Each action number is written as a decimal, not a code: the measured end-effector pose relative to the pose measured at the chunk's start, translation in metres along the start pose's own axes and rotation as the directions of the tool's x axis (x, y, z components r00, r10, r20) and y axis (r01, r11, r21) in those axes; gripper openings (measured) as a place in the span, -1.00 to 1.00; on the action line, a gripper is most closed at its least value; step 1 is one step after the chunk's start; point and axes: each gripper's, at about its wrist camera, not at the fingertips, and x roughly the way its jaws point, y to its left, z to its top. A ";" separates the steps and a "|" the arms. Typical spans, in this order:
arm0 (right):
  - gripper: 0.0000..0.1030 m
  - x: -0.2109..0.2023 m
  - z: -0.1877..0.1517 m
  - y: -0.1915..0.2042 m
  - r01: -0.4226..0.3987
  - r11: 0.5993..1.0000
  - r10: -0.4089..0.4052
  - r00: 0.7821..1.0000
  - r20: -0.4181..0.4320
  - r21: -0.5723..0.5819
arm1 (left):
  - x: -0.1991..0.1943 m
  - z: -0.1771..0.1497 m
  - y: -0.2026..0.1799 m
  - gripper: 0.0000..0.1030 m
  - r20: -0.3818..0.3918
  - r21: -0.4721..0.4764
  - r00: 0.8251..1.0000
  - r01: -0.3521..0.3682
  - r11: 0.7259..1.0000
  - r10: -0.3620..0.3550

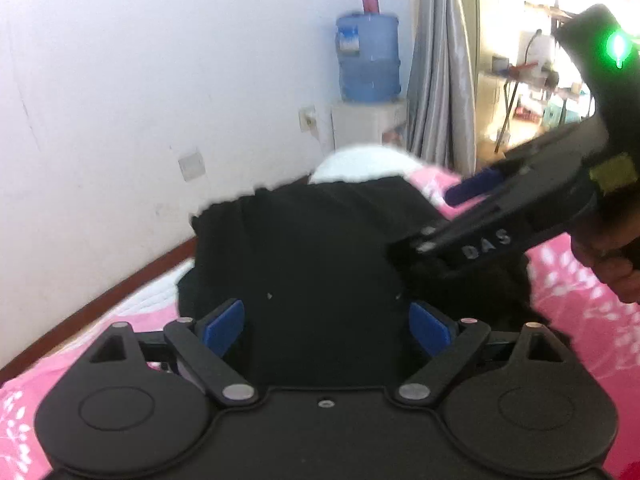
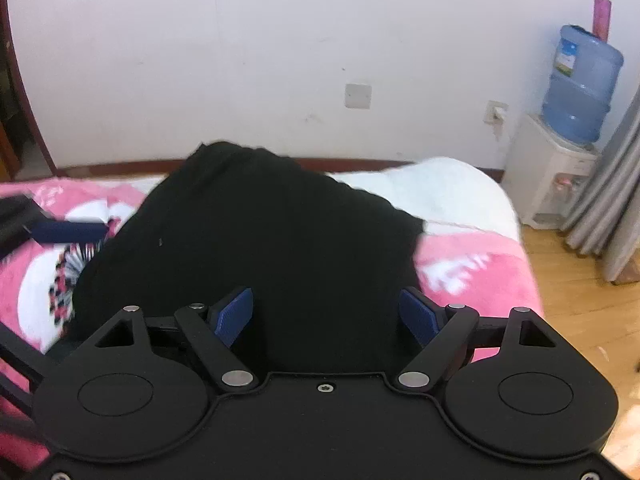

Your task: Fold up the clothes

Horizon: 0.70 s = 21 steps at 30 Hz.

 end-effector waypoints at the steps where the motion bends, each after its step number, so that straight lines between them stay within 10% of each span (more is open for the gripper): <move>1: 0.57 0.005 -0.001 0.000 0.000 1.000 0.000 1.000 -0.013 -0.003 | 0.012 -0.005 0.000 0.77 -0.037 -0.007 0.999 -0.010 1.000 0.010; 12: 0.46 -0.033 -0.053 -0.034 -0.046 0.968 0.058 0.998 -0.039 0.248 | -0.055 -0.052 0.028 0.80 -0.183 -0.293 0.977 -0.160 0.943 0.109; 21: 0.63 -0.168 -0.054 -0.030 -0.134 0.948 0.108 0.989 0.105 0.288 | -0.183 0.012 -0.033 0.85 0.071 -0.388 0.976 -0.164 0.907 0.207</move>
